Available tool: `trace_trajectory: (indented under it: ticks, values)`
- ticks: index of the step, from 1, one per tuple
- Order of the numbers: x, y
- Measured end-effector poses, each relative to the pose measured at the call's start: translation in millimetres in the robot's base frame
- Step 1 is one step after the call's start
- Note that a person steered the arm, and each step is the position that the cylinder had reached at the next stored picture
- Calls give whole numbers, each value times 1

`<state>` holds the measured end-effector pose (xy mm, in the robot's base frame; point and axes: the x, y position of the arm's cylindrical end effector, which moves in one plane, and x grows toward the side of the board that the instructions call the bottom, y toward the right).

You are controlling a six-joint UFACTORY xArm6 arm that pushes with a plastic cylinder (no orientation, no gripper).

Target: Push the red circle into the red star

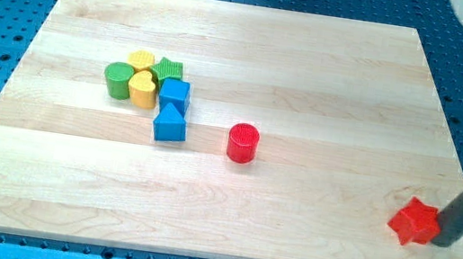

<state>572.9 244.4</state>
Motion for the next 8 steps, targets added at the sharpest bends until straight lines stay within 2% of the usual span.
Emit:
trace_trajectory:
  ticks: [1, 2, 3, 5, 6, 7, 8]
  values:
    - [-30, 5]
    - [-94, -54]
    - [-109, -149]
    - [-106, -265]
    - [-67, -240]
    - [-64, -151]
    - [-62, -129]
